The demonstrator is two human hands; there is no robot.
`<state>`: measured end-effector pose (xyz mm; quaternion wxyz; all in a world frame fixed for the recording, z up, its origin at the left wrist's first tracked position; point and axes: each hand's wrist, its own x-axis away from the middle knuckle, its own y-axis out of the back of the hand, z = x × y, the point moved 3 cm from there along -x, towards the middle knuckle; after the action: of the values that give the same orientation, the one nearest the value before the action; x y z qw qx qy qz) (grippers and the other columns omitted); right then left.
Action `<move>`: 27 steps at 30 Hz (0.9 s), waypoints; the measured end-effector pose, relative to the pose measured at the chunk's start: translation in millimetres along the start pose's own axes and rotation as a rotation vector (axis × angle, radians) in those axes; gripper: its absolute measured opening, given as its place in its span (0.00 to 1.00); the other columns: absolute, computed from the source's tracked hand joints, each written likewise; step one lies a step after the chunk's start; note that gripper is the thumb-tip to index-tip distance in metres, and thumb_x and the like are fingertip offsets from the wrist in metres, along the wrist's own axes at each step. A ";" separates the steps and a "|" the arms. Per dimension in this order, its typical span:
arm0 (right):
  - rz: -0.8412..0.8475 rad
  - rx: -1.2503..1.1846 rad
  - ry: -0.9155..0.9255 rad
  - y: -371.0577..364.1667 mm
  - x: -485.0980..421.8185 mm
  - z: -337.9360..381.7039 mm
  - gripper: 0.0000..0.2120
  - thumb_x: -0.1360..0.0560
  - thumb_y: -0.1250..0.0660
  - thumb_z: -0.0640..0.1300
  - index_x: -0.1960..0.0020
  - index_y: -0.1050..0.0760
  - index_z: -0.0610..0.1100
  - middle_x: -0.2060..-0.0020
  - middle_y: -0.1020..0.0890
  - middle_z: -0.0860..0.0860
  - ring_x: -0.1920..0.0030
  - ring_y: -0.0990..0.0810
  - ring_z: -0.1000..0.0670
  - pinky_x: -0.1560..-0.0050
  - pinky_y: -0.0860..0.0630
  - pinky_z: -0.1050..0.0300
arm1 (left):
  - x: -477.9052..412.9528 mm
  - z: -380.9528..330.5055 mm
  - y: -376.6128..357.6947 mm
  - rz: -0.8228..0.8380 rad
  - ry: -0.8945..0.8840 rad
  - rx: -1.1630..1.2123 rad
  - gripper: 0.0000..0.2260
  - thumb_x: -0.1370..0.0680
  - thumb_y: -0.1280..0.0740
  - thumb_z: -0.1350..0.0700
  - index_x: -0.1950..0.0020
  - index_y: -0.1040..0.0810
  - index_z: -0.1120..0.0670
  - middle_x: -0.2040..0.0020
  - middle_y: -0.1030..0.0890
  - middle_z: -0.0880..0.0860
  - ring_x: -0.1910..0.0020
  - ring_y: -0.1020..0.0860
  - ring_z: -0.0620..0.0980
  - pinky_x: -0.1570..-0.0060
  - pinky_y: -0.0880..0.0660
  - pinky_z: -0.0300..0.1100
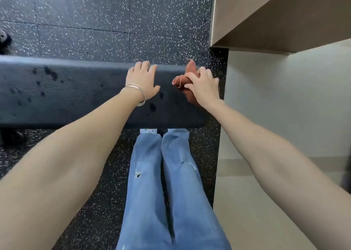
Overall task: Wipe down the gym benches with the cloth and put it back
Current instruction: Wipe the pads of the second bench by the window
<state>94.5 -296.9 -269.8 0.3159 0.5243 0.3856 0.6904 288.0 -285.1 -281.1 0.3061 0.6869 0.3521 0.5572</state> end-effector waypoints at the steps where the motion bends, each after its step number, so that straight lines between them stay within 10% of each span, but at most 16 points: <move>1: -0.018 -0.004 -0.005 -11.3 -14.7 -2.7 0.15 0.23 0.39 0.53 0.37 0.30 0.51 0.42 0.31 0.43 0.40 0.34 0.41 0.45 0.33 0.41 | -14.2 2.3 -8.6 -0.011 -0.012 -0.010 0.31 0.25 0.35 0.45 0.27 0.40 0.55 0.29 0.36 0.58 0.30 0.38 0.59 0.34 0.38 0.54; 9: -0.265 -0.007 -0.132 -103.2 -61.1 -5.8 0.16 0.25 0.41 0.57 0.40 0.28 0.53 0.45 0.26 0.46 0.44 0.29 0.43 0.52 0.34 0.48 | -82.4 12.5 -80.9 -0.009 -0.065 -0.045 0.34 0.25 0.38 0.45 0.24 0.47 0.55 0.24 0.42 0.57 0.25 0.46 0.58 0.26 0.51 0.56; 17: -0.294 0.098 0.236 -128.5 11.7 -29.6 0.12 0.30 0.31 0.52 0.49 0.21 0.48 0.58 0.21 0.43 0.58 0.21 0.42 0.61 0.28 0.50 | -84.4 0.4 -86.6 0.009 -0.014 -0.030 0.37 0.25 0.40 0.39 0.24 0.47 0.57 0.24 0.42 0.59 0.25 0.46 0.60 0.27 0.51 0.59; 27: -0.277 -0.049 -0.225 -78.7 -118.8 -64.5 0.16 0.24 0.41 0.58 0.43 0.28 0.49 0.44 0.26 0.46 0.44 0.28 0.44 0.51 0.31 0.50 | -86.7 4.1 -79.7 0.259 -0.037 -0.175 0.60 0.39 0.31 0.28 0.23 0.61 0.56 0.22 0.54 0.56 0.23 0.55 0.58 0.26 0.53 0.58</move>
<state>64.4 -370.1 -404.8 0.4619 0.5321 0.3993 0.5866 269.3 -311.7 -394.4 0.2965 0.7075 0.2049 0.6079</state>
